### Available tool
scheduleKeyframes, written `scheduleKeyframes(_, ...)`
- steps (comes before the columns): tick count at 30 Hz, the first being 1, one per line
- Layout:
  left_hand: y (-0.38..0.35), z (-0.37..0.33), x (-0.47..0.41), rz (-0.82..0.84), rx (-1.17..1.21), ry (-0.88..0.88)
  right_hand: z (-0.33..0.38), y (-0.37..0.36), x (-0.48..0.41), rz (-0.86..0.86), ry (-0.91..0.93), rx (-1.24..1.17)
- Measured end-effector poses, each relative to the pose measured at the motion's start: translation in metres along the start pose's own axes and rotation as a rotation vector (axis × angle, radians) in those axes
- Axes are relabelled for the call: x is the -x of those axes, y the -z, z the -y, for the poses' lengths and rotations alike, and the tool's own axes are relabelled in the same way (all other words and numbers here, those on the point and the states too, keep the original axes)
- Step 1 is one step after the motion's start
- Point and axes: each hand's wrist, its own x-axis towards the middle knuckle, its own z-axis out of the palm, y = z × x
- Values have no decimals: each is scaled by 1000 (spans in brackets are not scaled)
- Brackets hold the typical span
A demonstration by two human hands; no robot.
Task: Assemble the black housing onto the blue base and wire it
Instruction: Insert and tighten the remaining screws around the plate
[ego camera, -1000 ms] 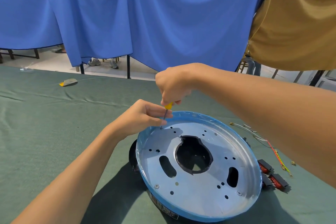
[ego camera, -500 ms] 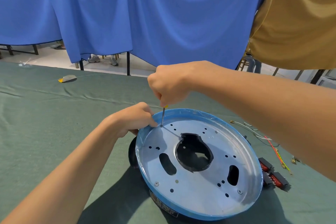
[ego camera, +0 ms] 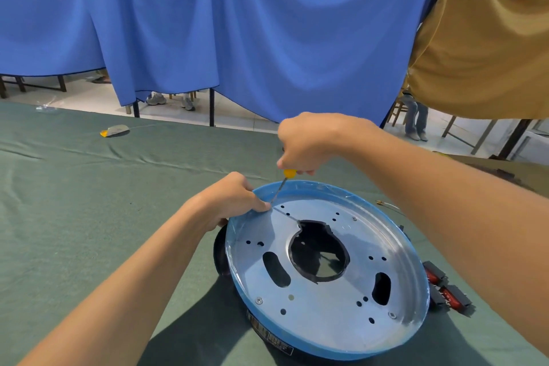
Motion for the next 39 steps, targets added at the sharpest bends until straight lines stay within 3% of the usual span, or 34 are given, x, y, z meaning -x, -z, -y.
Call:
scheduleKeyframes(5,-5,-3,-3,15,-33,47,-41,-33,16,-12,-82,-227)
scheduleKeyframes(9,-6,-5,-4,-26,-28,68,-64,-58,23,-128,-69,-428)
scheduleKeyframes(17,-1,-5,-1,-31,115,113,-80,-94,34,-183,-150,-727)
scheduleKeyframes(23,24,-4,9,65,405,180,-92,-102,44,-405,-244,-996)
scheduleKeyframes(27,30,-3,10,6,574,207,-92,-105,46,-528,-301,-1101)
scheduleKeyframes(33,17,-15,8,-197,788,76,-94,-105,45,-746,-415,-1226)
scheduleKeyframes(39,6,-33,22,-357,976,-280,-90,-115,48,-813,-497,-1327)
